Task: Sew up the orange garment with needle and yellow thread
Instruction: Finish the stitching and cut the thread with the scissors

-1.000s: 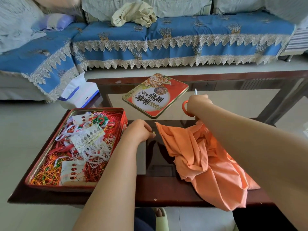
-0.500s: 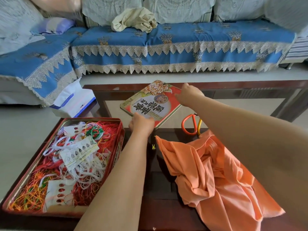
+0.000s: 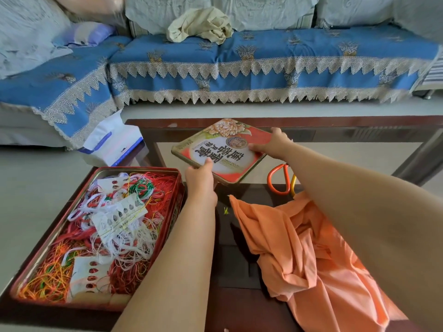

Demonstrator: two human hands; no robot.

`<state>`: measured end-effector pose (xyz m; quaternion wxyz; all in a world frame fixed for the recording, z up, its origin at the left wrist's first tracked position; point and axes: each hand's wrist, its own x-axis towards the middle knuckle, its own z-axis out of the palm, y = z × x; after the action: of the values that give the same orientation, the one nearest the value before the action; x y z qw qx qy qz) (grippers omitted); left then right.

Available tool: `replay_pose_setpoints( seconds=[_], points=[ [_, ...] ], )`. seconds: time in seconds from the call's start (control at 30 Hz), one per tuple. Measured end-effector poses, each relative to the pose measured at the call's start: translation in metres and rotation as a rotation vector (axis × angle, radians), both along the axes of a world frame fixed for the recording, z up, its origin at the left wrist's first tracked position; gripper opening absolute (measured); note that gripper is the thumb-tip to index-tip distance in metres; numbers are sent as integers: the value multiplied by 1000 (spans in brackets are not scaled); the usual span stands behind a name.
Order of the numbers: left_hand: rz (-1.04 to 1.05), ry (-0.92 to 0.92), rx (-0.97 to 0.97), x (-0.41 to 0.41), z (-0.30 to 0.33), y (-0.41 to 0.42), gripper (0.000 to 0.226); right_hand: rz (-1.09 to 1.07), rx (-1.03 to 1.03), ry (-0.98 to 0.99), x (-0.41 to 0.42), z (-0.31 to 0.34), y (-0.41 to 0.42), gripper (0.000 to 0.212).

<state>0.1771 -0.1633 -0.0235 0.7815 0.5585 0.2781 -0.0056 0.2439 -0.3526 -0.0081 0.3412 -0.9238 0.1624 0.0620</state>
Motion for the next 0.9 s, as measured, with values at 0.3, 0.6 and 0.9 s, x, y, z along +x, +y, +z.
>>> replay_pose_setpoints(
  seconds=[0.3,0.6,0.9],
  points=[
    [38,-158,31,-21,19,11,13,33,-745,315,-63,12,1,61],
    [106,-318,33,-57,47,41,30,-72,-71,30,-88,13,7,58],
    [321,-526,-14,-111,106,108,17,464,16,-126,-152,82,156,27]
  ],
)
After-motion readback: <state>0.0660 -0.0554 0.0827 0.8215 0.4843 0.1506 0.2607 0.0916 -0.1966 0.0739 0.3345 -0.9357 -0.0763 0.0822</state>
